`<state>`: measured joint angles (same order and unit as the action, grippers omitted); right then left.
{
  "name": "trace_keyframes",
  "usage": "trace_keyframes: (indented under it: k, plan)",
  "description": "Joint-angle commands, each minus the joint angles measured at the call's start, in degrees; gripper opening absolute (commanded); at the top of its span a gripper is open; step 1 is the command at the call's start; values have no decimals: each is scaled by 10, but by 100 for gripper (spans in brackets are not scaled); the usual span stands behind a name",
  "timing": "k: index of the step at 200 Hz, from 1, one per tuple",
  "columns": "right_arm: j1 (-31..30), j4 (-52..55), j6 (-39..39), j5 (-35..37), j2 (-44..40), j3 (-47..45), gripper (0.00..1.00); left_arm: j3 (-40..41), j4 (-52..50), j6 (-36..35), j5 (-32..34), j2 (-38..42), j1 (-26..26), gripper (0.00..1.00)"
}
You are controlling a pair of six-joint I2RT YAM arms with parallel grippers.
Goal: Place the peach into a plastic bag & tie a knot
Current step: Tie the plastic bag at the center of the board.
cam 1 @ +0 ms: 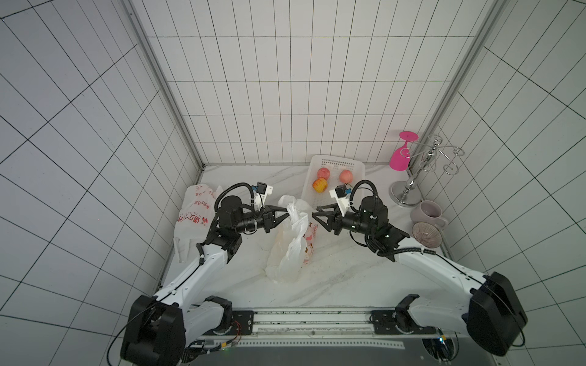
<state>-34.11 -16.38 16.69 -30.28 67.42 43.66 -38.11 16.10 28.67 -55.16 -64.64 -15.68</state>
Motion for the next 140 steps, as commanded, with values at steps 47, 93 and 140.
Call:
trace_keyframes:
  k: [47,93,140]
  plan:
    - [-52,215,51,44,-120,-14,10,-11,13,24,-26,-36,0,0]
    - [-64,248,32,11,-55,31,10,-13,0,37,-35,-35,-3,0]
    - [-82,209,38,-16,-35,64,23,-24,-10,35,-33,-36,-11,0]
